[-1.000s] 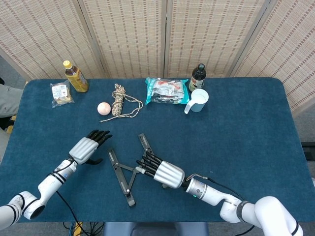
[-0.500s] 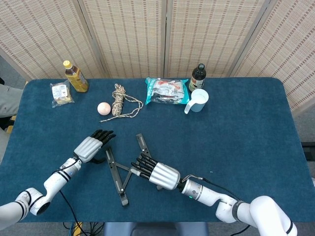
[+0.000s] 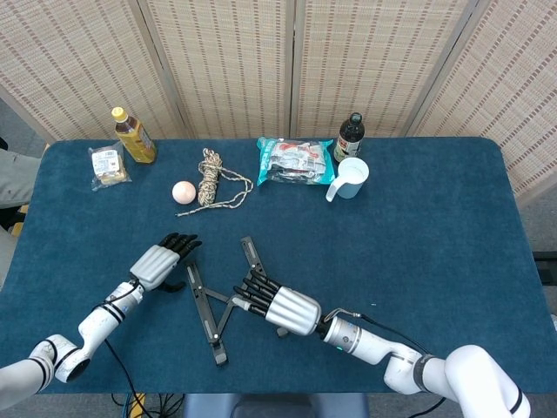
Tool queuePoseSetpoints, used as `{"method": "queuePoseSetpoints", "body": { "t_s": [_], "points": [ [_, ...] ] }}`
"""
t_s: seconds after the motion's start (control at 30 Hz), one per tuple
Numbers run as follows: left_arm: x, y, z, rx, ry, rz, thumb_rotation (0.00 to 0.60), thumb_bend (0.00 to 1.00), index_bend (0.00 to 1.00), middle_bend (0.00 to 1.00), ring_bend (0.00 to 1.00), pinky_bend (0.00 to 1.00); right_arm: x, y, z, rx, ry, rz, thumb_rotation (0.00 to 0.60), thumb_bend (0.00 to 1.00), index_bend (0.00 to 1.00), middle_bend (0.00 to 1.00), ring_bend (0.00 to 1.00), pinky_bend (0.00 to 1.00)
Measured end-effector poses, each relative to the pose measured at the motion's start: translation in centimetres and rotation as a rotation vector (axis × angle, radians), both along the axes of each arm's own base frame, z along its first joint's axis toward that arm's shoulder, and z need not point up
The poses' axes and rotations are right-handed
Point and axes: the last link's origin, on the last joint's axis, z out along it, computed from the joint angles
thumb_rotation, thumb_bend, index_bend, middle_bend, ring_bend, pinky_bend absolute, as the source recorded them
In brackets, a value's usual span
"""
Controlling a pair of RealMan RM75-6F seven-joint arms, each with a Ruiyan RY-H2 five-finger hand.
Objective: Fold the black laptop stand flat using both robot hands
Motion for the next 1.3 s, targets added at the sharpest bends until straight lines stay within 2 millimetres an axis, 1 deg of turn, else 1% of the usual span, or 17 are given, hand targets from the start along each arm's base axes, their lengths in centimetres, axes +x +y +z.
{"method": "queuePoseSetpoints", "body": {
  "t_s": [0.23,0.4,0.63,1.0,1.3],
  "points": [
    [0.0,0.0,-0.5,-0.006,-0.009,0.009,0.6,0.25,0.04,0.0,0.0,0.0,-0.5,-0.2,0.0,-0.015,0.029,0.011,0.6,0.0,0.0,0.0,0.0,0.0],
    [0.0,0.1,-0.7,-0.005,-0.021,0.012,0.6,0.25,0.04,0.0,0.0,0.0,-0.6,-0.1,-0.4,-0.015,0.04,0.014,0.6,0.0,0.0,0.0,0.0,0.0],
    [0.1,0.0,-0.9,-0.011,-0.025,0.01,0.6,0.25,0.04,0.0,0.0,0.0,-0.4,0.0,-1.2,-0.012,0.048,0.024,0.6,0.0,0.0,0.0,0.0,0.0],
    [0.3,0.0,-1.3,-0.018,-0.037,0.014,0.6,0.25,0.04,0.0,0.0,0.0,0.0,-0.1,-1.9,-0.016,0.048,0.024,0.6,0.0,0.0,0.0,0.0,0.0],
    [0.5,0.0,-1.6,-0.027,-0.048,0.012,0.6,0.25,0.04,0.0,0.0,0.0,0.7,-0.1,-2.4,-0.019,0.023,0.028,0.6,0.0,0.0,0.0,0.0,0.0]
  ]
}}
